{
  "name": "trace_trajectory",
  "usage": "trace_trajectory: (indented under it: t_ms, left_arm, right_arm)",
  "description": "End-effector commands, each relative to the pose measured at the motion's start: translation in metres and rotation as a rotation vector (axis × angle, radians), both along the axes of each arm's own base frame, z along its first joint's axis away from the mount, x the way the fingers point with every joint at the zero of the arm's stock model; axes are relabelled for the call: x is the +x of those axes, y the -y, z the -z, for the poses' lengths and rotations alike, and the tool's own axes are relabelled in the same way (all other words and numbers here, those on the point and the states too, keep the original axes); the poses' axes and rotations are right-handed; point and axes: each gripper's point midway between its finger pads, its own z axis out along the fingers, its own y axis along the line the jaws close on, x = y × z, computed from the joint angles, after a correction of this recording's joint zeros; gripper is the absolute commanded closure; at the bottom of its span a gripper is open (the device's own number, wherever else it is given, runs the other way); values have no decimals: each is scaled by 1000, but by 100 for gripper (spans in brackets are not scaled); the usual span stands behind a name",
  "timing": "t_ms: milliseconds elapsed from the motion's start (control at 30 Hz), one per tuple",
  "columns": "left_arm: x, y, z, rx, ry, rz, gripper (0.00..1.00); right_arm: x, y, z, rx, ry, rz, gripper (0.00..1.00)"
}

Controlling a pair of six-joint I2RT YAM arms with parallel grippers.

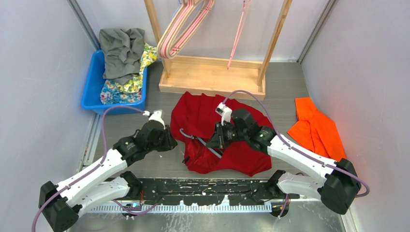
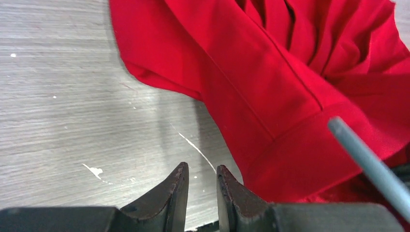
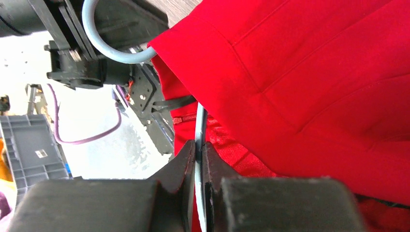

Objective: Place the skirt on the hanger
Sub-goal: Hang the skirt on the hanger.

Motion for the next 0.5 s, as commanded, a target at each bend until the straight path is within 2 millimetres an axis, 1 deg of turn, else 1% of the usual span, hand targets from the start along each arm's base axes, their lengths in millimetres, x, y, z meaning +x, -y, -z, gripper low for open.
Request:
trace_trajectory:
  t_ms: [0,67,133,200,267,300,333,367,400,467]
  left_arm:
    - [-7,8,-13,-23,32,14,72]
    - [-12,12,-27,-33,56,27,72]
    - [-21,20,-45,-71,86,57,72]
    - [-31,35,-68,-136,124,109,71]
    - [-44,52,-85,-165,153,188,70]
    - [-50,64,-93,-183,175,241,68]
    - [-56,80,-96,-187,194,317,66]
    - [-63,95,-98,-189,217,388,60]
    - [-67,107,-100,-179,243,443,57]
    - [-71,127,-96,-132,282,525,55]
  right_arm:
    - [7,-8,-47,165,58,-17,99]
    - [9,-7,-53,183,56,-13,99]
    - [11,-5,-57,190,55,-8,99]
    - [13,-4,-58,193,53,-5,99]
    - [13,-4,-58,193,49,-7,99]
    - [14,-5,-58,192,47,-6,99]
    - [14,-5,-58,193,45,-7,99]
    - [14,-5,-58,194,45,-8,99]
    - [14,-6,-58,194,44,-9,99]
    - [15,-5,-57,193,42,-7,99]
